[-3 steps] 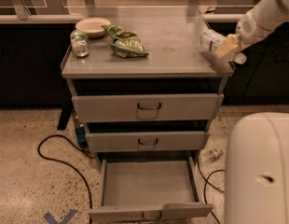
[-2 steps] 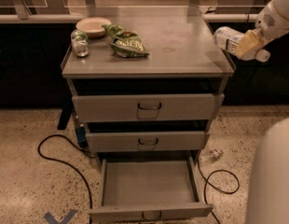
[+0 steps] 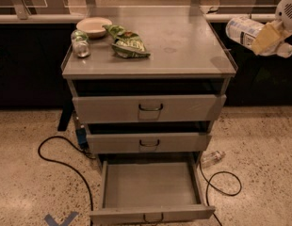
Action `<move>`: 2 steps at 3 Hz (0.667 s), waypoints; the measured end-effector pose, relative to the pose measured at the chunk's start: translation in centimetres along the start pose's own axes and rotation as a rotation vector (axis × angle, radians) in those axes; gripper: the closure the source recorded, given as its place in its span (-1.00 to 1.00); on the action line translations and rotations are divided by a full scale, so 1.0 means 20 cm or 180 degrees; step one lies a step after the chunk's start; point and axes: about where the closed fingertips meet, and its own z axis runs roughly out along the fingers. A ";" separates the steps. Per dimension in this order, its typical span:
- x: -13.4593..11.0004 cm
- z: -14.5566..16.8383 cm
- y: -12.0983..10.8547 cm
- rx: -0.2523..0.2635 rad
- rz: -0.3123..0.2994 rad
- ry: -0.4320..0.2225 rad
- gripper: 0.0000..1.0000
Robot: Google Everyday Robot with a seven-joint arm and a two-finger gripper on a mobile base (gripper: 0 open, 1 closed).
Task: Place blue plastic bottle into bottom drawer
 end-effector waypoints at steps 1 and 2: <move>0.11 0.02 0.06 -0.0065 -0.0067 0.0105 1.00; 0.34 -0.08 0.16 -0.0084 -0.0182 0.0120 1.00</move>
Offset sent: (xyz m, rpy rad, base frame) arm -0.1969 -0.0133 -0.1122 -0.0523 0.2483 0.1085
